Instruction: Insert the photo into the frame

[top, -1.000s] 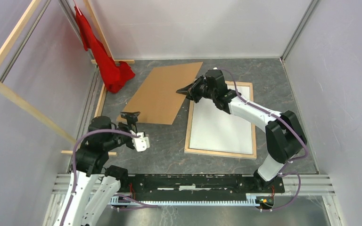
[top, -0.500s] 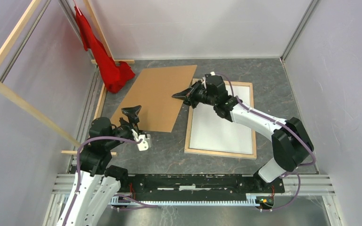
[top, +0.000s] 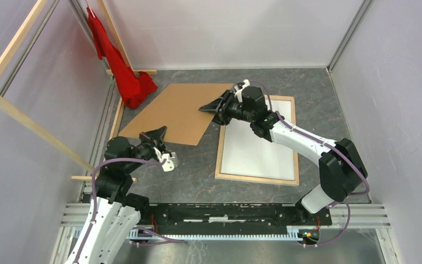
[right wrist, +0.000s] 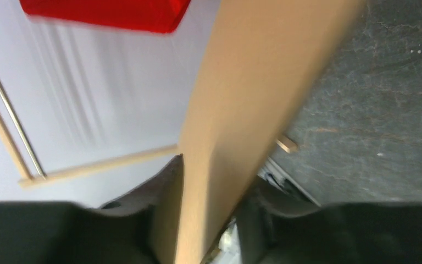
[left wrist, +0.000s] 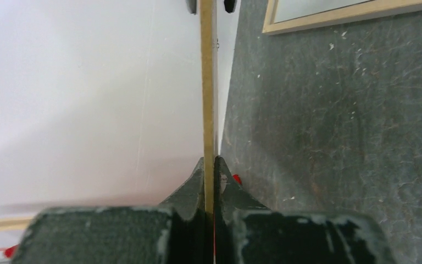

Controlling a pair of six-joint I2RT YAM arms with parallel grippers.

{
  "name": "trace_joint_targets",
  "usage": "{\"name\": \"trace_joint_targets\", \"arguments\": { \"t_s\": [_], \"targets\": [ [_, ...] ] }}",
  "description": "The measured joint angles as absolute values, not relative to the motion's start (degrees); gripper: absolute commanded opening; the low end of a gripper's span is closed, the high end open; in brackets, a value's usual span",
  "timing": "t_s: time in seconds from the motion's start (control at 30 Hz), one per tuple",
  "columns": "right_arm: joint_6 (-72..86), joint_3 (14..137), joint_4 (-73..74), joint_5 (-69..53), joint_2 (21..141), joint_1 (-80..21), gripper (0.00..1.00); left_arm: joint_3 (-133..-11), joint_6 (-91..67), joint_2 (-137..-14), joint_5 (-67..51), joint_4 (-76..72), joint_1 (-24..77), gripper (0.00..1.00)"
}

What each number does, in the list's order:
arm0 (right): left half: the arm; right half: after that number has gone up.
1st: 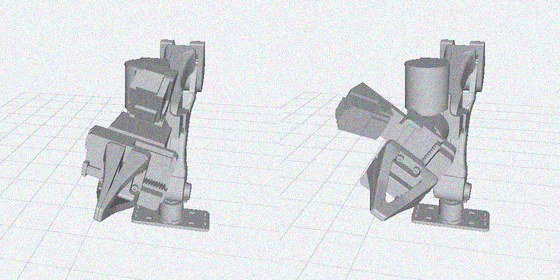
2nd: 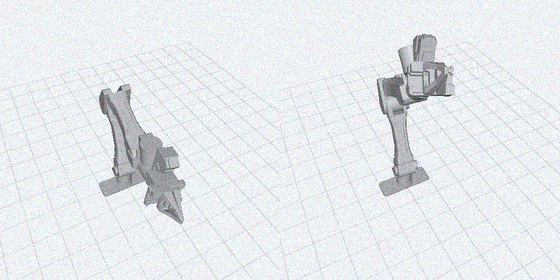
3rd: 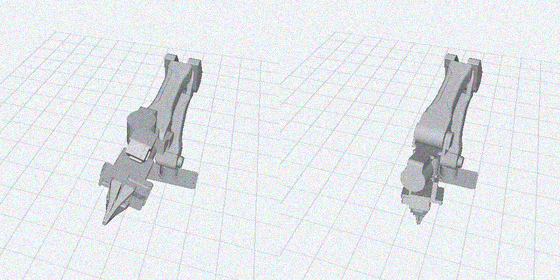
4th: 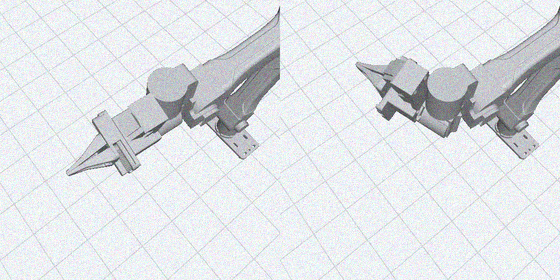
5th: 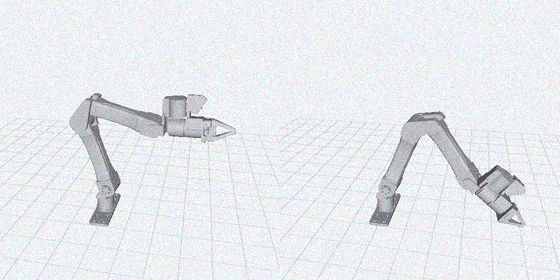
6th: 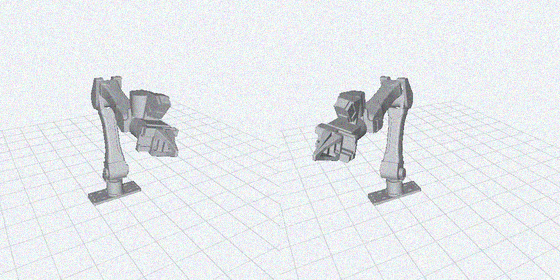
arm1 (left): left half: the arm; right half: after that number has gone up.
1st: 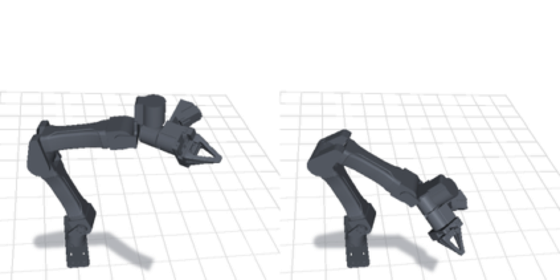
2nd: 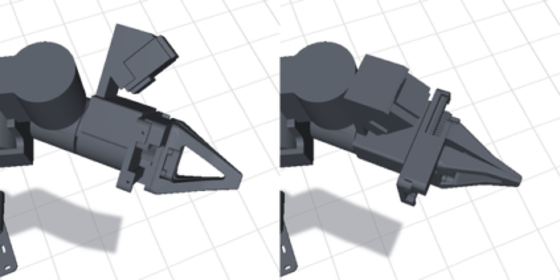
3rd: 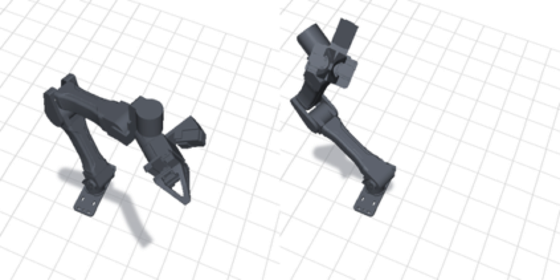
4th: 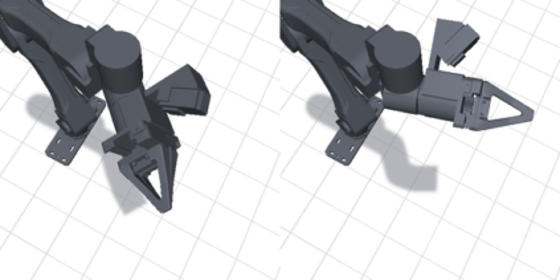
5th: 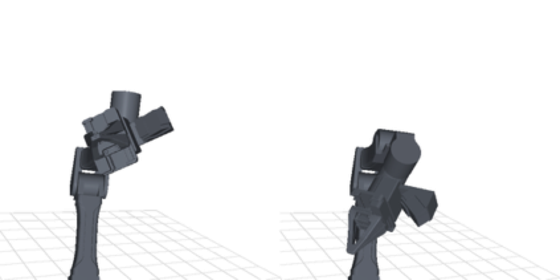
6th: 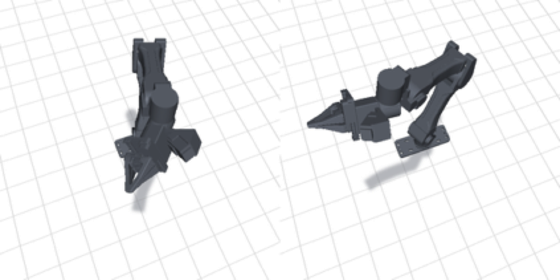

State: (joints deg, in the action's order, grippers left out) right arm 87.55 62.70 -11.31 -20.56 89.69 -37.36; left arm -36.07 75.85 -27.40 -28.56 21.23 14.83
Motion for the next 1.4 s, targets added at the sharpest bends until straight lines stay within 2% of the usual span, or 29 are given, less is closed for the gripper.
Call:
{"name": "trace_joint_targets", "arguments": {
  "t_s": [0.07, 0.1, 0.17, 0.23, 0.4, 0.5, 0.7, 0.9, 1.0, 1.13, 1.4],
  "targets": [
    [84.3, 63.0, -11.5, -23.4, 89.7, -37.3, 0.76, -34.9, 75.2, -27.4, -28.5, 19.8, 14.8, 0.02],
    [82.8, 63.3, -11.4, -24.7, 89.7, -37.3, 0.81, -34.3, 75.0, -27.4, -28.4, 19.2, 14.8, 0.02],
    [78.9, 63.8, -11.2, -27.9, 89.4, -37.0, 0.87, -33.3, 74.6, -27.6, -27.8, 18.1, 14.9, 0.02],
    [75.0, 64.2, -10.4, -30.7, 88.9, -36.3, 0.89, -32.5, 73.8, -28.1, -26.9, 16.4, 14.9, 0.02],
    [59.7, 66.8, -4.3, -39.1, 86.9, -31.4, 0.89, -32.5, 72.1, -30.2, -24.7, 13.2, 14.9, 0.02],
    [46.6, 68.8, 2.5, -39.6, 83.5, -29.2, 0.90, -36.3, 69.4, -33.3, -23.7, 14.8, 14.9, 0.02],
    [18.9, 66.8, 6.2, -37.0, 70.8, -30.0, 0.91, -55.1, 64.2, -43.4, -24.9, 28.3, 14.9, 0.03],
    [-5.7, 59.1, 3.9, -34.9, 61.7, -30.1, 0.85, -64.0, 64.4, -45.7, -28.9, 38.8, 14.9, 0.03],
    [-15.2, 57.9, 4.4, -35.9, 62.0, -30.1, 0.82, -67.5, 65.7, -47.1, -31.7, 46.2, 14.9, 0.03],
    [-23.2, 58.5, 5.5, -39.8, 64.7, -30.1, 0.77, -70.5, 69.3, -48.0, -34.6, 55.2, 14.9, 0.03],
    [-28.4, 59.0, 5.2, -47.3, 66.5, -33.9, 0.77, -73.9, 73.3, -48.3, -36.7, 65.1, 14.9, 0.02]
  ]
}}
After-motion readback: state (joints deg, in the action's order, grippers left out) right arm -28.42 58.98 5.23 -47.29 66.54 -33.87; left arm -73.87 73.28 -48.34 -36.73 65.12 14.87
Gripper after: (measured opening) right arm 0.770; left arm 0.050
